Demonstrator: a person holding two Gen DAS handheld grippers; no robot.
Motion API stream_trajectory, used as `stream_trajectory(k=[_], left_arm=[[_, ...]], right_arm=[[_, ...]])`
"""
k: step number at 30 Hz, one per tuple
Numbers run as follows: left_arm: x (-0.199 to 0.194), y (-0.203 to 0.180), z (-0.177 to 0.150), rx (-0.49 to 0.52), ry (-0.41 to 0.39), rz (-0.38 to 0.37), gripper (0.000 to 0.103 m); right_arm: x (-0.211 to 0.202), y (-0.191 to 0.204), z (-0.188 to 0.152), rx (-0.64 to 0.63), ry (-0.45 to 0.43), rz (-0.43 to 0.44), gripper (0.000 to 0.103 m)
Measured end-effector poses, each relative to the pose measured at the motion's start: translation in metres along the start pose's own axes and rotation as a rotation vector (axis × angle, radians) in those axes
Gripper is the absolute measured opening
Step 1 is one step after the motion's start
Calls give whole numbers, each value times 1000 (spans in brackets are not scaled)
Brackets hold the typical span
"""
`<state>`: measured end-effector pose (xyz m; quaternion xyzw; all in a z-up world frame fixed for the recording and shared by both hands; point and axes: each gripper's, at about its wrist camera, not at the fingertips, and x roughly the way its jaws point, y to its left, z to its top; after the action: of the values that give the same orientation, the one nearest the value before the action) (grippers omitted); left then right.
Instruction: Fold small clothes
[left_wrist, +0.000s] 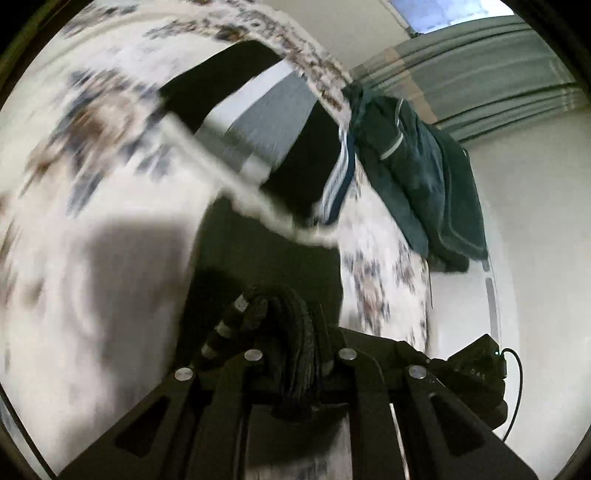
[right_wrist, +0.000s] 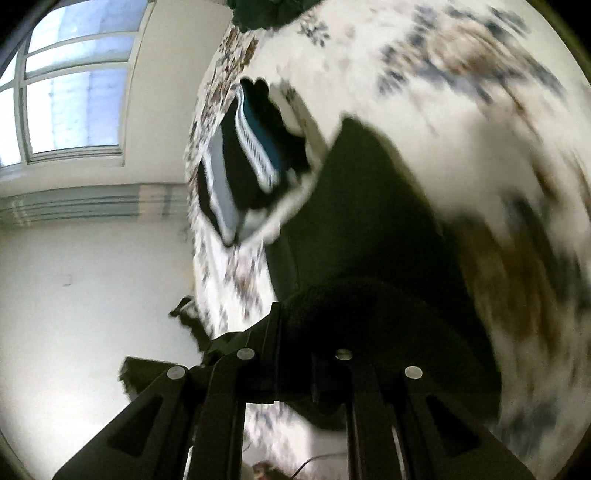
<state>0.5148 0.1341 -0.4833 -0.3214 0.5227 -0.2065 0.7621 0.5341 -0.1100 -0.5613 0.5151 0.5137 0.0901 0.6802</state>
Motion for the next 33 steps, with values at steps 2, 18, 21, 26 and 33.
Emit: stream_trajectory(k=[2, 18, 21, 26, 33], left_arm=[[31, 2, 35, 0, 26, 39, 10], [-25, 40, -15, -176, -86, -11, 64], [-49, 45, -70, -186, -104, 93, 64], [-56, 60, -169, -340, -104, 164, 65], [15, 79, -201, -494, -111, 67, 65]], right_arm=[[23, 9, 40, -1, -17, -13, 12], [-15, -38, 77, -148, 66, -244, 81], [-15, -56, 86, -182, 136, -266, 81], [26, -75, 124, -235, 290, -257, 82], [123, -95, 167, -224, 535, -137, 88]])
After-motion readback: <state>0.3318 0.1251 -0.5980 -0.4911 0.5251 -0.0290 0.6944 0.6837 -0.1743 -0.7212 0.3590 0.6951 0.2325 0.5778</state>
